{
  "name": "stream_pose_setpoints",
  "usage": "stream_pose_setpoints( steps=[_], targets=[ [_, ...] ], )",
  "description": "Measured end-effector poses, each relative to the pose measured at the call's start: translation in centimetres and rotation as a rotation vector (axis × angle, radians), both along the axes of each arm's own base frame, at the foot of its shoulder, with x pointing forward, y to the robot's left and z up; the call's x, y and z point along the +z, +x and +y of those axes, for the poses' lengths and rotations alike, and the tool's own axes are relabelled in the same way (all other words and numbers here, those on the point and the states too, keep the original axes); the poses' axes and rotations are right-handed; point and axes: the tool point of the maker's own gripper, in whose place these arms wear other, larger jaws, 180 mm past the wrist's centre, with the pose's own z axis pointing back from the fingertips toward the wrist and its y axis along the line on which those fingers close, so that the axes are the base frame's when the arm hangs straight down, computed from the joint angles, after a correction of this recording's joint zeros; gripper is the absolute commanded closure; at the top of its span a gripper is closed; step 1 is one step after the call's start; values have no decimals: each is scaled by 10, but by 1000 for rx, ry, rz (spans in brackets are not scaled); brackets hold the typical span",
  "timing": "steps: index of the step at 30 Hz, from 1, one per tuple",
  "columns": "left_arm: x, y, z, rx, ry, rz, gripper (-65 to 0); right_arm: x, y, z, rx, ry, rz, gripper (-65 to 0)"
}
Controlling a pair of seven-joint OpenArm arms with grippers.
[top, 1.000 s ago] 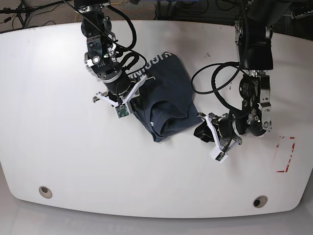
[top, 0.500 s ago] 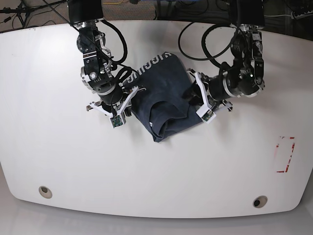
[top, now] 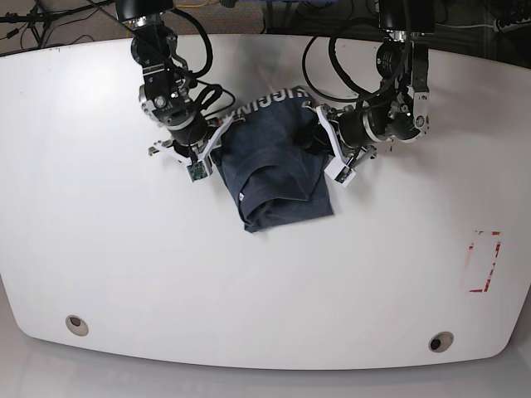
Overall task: Fold the T-shirt properly
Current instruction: 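Regrip the navy bundle's sides with both grippers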
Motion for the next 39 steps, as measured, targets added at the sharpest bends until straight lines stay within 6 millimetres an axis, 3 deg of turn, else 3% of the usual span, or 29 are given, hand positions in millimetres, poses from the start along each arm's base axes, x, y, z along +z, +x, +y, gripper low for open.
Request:
stream_pose_setpoints(
  steps=[4, 12, 16, 20, 24, 26, 29, 33, 35, 39],
  targets=[
    [-6, 18, 11, -14, 26, 10, -139, -2, -17, 13, -14, 37, 20, -84],
    [3, 48, 36, 7, 82, -31, -139, -1, -35, 34, -10, 94, 47, -89],
    [6, 46, 45, -11, 135, -26, -139, 21, -30, 34, -8, 101, -11, -98],
    [33, 50, 53, -8, 161, -95, -139, 55, -18, 36, -5, 124, -96, -260],
    [66, 61, 60, 29, 139, -182, -140, 65, -7, 33, 13, 83, -60, -425],
    [77, 65, 65, 48, 129, -215, -144, 75, 6, 33, 16, 77, -87, -472],
    [82, 70, 74, 84, 125, -226, -218, 90, 23, 33, 15, 78, -135, -480],
    [77, 77, 82, 106, 134, -199, -385, 99, 38, 38, 17, 111, -157, -482],
    [74, 82, 80, 112, 129, -179, -418, 101, 43, 41, 26, 136, -148, -482],
    [79, 96, 77, 185, 64, -159, -421, 106, 57, 42, 19, 231, -129, -480]
  ],
)
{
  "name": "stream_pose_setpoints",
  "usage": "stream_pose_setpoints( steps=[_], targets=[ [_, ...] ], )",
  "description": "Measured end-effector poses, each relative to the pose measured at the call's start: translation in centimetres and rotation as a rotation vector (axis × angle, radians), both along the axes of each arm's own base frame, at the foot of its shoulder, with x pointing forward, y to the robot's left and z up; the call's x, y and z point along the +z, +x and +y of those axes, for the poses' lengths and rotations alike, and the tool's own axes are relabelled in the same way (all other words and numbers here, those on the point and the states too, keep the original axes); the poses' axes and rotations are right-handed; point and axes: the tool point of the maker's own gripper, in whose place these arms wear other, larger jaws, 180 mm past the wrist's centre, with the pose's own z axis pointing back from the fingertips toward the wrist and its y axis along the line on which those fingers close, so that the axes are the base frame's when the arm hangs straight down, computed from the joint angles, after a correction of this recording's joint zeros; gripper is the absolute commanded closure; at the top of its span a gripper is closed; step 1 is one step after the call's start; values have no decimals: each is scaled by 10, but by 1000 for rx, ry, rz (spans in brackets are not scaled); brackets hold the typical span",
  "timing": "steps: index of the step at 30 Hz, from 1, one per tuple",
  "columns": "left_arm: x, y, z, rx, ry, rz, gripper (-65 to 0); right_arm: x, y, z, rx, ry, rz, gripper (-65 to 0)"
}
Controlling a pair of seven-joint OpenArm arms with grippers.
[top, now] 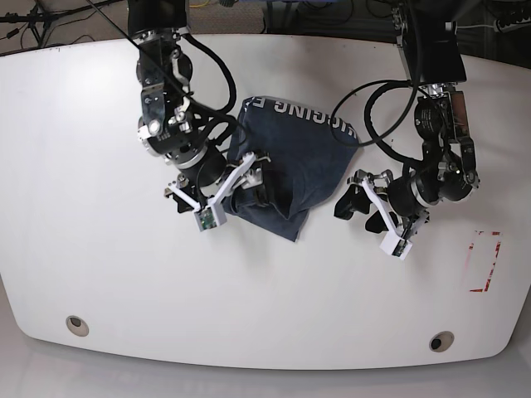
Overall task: Fold the T-shirt properly
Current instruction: 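Regrip the navy bundle's sides with both grippers, then tuck the bundle's sides under with both grippers, squaring it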
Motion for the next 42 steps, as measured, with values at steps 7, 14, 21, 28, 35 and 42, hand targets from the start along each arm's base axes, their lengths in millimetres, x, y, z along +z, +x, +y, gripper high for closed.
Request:
stream_pose_setpoints(
  steps=[7, 14, 21, 28, 35, 42],
  targets=[
    [-4, 0, 1, 22, -9, 27, -421, -25, 18, -38, -98, 14, 77, -460],
    [-4, 0, -3, 19, -19, 25, -421, -45, 10, -33, -22, -6, 121, -241],
    [-1, 4, -24, 22, -80, 16, -421, -53, 3, -22, 30, 7, 138, -205],
    [5, 20, -48, 30, -194, -36, -421, -55, -6, -9, 27, 92, 163, -387],
    [-33, 16, -64, 29, -224, 40, -424, -40, -3, -7, 11, 219, 145, -434],
    [-60, 11, -79, 13, -249, 120, -422, -37, -1, -15, -24, 271, 148, -431]
  ],
)
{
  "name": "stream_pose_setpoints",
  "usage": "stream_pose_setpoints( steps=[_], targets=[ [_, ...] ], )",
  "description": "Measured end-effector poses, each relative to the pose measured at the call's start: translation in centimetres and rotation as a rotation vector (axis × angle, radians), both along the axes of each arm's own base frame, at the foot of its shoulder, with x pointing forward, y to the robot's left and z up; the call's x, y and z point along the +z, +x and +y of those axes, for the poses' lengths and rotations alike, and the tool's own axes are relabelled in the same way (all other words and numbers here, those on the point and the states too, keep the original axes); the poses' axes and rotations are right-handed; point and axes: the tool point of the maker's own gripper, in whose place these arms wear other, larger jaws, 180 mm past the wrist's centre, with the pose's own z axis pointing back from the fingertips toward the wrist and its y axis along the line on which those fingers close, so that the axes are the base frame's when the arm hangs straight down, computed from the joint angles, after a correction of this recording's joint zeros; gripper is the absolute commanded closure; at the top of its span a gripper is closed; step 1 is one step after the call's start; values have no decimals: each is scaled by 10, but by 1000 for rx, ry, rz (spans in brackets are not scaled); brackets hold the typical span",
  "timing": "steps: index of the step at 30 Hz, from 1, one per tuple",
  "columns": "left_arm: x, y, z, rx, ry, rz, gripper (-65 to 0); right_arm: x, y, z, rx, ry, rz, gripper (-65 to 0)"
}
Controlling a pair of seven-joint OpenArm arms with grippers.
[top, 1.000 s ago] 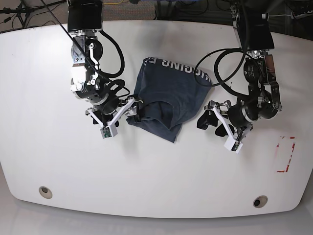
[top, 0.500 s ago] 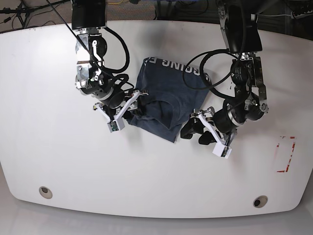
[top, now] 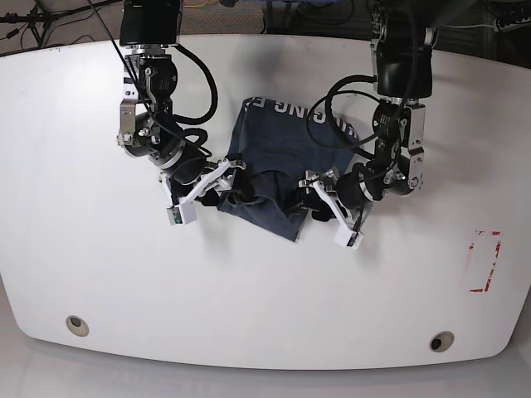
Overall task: Fold the T-shirt properly
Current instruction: 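Tuck the bundle's sides under with both grippers, squaring it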
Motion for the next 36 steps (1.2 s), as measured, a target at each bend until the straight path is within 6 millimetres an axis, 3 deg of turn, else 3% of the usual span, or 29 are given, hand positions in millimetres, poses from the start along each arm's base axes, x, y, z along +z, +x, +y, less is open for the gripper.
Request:
stream_pose_setpoints(
  steps=[8, 17, 19, 26, 36],
  targets=[
    [-2, 0, -2, -19, 18, 6, -406, -2, 0, 2, 0, 15, 7, -431],
    [1, -5, -29, -77, 5, 0, -226, -27, -8, 2, -2, 24, 82, -415],
    [1, -6, -31, -80, 0, 0, -199, -27, -9, 2, -2, 24, 83, -374],
    [0, -8, -30, -79, 0, 3, -58, -23, -4, 1, -5, 25, 66, -14],
    [-2, -9, -27, -74, 2, 6, -49, -14, -1, 2, 4, 19, 46, 0]
  ],
)
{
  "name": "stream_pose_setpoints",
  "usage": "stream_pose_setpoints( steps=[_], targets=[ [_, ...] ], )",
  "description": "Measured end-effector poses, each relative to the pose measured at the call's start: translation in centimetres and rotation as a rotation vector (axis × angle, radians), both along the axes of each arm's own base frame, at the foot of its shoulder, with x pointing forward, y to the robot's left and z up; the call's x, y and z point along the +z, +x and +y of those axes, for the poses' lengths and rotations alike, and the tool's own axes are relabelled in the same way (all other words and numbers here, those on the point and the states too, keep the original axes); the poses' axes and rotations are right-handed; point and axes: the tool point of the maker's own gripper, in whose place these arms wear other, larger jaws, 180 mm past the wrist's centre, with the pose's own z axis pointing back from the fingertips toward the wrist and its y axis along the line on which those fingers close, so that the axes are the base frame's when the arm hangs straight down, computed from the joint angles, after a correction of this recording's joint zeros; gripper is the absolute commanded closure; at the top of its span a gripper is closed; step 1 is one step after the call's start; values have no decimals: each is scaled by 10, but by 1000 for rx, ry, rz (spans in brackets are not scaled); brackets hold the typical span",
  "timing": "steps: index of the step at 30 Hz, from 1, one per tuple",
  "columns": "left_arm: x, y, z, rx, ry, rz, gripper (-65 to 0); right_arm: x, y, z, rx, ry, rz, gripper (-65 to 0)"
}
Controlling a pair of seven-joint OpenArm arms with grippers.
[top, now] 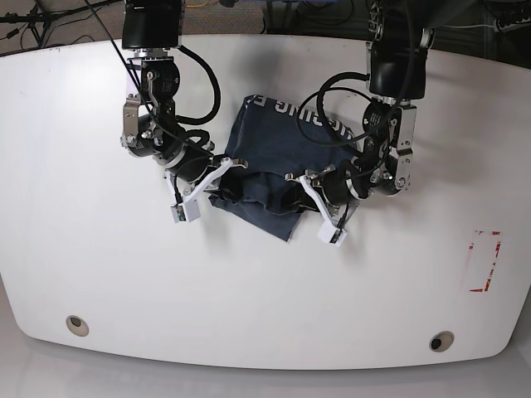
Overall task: Fold the T-shirt properly
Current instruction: 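Tuck the bundle's sides under with both grippers, squaring it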
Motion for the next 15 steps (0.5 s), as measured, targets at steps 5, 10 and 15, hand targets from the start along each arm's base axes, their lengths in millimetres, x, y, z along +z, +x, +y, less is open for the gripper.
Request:
stream_pose_setpoints(
  steps=[5, 10, 15],
  targets=[
    [10, -5, 17, 44, 4, -38, -49, 24, -1, 3, 23, -13, -55, 0],
    [25, -8, 39, 90, 45, -60, -49, 42, -4, 5, 50, -36, -91, 0],
    [41, -10, 49, 111, 57, -94, -49, 58, -4, 7, 59, -39, -136, 0]
  ],
)
